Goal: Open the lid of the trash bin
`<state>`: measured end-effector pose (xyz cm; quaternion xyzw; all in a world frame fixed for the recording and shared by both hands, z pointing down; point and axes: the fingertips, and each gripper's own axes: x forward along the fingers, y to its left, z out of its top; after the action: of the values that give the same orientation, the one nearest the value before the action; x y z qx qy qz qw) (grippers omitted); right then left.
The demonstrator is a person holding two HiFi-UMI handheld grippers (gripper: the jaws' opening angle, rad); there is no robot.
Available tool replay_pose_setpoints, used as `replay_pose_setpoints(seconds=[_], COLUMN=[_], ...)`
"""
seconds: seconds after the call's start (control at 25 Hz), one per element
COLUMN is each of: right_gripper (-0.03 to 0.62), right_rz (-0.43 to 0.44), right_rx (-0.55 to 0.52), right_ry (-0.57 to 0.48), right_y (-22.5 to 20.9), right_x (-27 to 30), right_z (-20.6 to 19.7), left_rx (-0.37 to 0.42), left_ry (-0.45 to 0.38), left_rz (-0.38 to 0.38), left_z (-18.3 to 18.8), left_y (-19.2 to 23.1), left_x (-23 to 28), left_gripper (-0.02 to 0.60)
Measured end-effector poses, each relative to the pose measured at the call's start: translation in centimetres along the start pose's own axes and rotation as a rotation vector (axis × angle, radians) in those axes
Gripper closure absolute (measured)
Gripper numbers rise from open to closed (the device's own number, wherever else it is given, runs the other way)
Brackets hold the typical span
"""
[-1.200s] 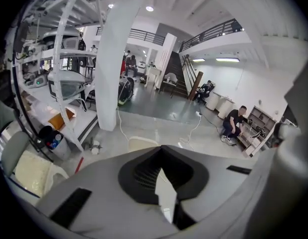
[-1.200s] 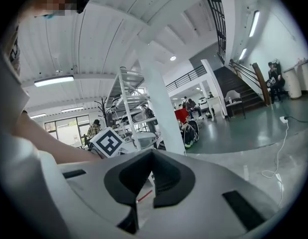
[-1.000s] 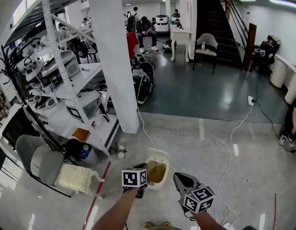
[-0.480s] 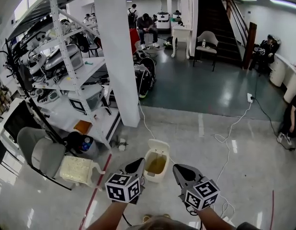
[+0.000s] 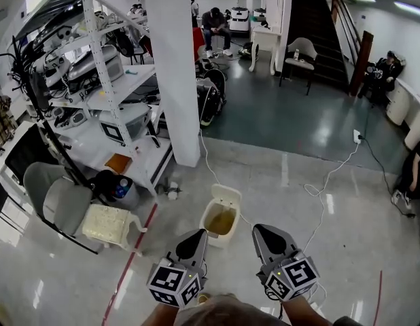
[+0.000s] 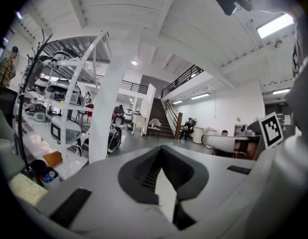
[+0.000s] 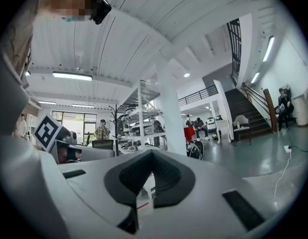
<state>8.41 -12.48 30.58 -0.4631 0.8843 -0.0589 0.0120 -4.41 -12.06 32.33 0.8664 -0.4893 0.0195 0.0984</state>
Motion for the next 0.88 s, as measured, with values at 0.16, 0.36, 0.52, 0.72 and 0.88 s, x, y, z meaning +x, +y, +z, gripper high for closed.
replay_pose_setpoints(seconds=[0.16,0.36,0.52,0.72,0.88], right_gripper=[0.563,0.563,0.563,0.563,0.563], right_rz=[0.039,0.063,0.068,0.068,0.071], right_rx=[0.003,0.005,0.007,0.008,0.014], right_ry=[-0.011,-0.031,-0.028,-0.026,-0.021], right_y=[0.7,1.4,1.6,1.6,1.4], right_x=[0.2,0.6,1.0,1.4,1.9], right_z=[-0.1,0.0,0.0,-0.2,-0.7], left_rx=[0.014,0.016,0.029,0.023,0.037], left_ry=[-0.012,-0.022,-0.015,-0.016,-0.010], left_rz=[-0.011,-0.008,0.002,0.012,0.040], left_z=[-0.1,0.2,0.3,0.3,0.0], left_y=[-0.6,-0.4,-0.1,0.5,1.3], left_x=[-0.3,-0.7,-0.7,-0.9,-1.0], left_gripper=[0.583,0.583,0.583,0.583,0.583])
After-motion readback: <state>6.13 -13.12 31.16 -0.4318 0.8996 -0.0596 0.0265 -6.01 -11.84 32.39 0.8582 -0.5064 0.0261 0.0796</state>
